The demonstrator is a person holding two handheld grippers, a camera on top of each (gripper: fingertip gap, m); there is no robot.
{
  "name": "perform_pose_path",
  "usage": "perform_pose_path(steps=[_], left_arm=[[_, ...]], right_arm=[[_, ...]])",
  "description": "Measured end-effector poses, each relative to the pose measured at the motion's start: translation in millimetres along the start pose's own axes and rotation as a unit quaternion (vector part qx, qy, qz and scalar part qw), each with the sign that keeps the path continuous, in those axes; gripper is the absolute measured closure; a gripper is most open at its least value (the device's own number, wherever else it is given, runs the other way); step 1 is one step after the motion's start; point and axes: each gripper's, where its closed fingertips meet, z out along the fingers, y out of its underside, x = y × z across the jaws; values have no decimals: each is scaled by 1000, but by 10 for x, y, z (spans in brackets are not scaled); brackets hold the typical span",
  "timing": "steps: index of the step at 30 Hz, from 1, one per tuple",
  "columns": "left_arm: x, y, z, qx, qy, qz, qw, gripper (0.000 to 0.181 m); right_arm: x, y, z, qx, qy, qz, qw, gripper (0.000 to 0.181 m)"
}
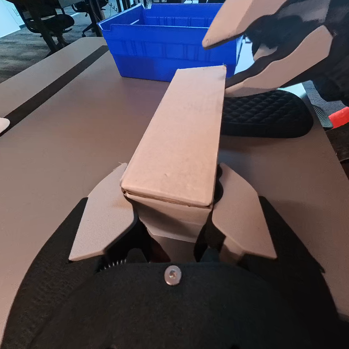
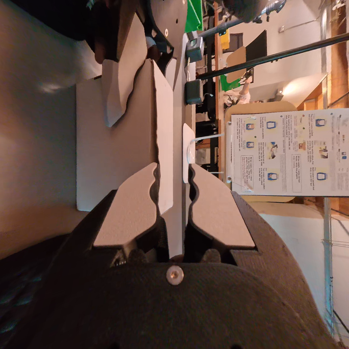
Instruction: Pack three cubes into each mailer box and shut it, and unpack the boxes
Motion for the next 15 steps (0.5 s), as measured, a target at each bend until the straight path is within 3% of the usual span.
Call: perform_pose_path(steps=[3, 10, 15], left_arm=[[-4, 0, 2, -1, 1, -1, 1000, 97], [-12, 7, 5, -6, -3, -1, 1000, 97], [-18, 23, 4, -17, -9, 1, 1000, 97]], right_arm=[[10, -4, 44, -19, -12, 3, 1000, 153], [-33, -20, 184, -51, 1, -62, 997, 180], [-37, -17, 195, -41, -65, -21, 997, 179]])
